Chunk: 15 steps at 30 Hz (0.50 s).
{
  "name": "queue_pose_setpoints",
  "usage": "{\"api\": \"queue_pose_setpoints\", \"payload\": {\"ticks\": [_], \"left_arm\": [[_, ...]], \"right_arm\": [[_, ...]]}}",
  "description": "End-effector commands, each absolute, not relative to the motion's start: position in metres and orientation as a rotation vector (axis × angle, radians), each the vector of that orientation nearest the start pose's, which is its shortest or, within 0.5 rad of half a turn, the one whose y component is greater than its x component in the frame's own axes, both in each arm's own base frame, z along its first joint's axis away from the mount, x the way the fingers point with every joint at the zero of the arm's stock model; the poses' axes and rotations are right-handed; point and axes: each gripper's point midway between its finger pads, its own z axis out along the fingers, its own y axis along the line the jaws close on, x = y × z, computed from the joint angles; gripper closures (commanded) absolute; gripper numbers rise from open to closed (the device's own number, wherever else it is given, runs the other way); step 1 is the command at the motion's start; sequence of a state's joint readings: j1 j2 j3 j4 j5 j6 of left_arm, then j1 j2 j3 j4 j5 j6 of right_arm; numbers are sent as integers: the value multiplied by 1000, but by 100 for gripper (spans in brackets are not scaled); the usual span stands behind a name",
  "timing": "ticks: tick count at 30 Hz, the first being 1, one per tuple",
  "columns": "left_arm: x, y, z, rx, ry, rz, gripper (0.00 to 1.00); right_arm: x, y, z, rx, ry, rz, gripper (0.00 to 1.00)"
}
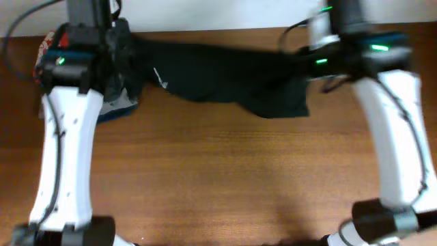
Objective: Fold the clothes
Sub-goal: 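Lift the black shirt with both grippers and stretch it apart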
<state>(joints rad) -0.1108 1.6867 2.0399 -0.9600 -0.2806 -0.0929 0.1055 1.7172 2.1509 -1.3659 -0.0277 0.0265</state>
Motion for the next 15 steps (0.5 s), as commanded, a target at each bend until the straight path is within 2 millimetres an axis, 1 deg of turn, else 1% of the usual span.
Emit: {"api": "queue_pose_setpoints", "payload": {"ticks": [1,3,7,10,12,13,15], "left_arm": [[433,-1,424,-132,2052,176,99],[421,-7,439,-113,2017,137,99],[392,-19,471,-83,1938,88,99],[365,-25,496,-66,1871,55,99],[345,-28,513,-55,1822,30,99],[330,-30,525,-49,1784,12,99],[313,-30,539,-47,1738,-7,99]], "right_arm": [[384,29,374,-111,2417,69,96],[372,16,389,-76,2393,53,96],[347,5,410,-48,2359,34,96],[329,4,424,-48,2324,24,96],[317,1,436,-57,2282,-5,96],[310,-2,446,-47,2246,-27,96],[301,-5,459,-35,2194,-51,96]]}}
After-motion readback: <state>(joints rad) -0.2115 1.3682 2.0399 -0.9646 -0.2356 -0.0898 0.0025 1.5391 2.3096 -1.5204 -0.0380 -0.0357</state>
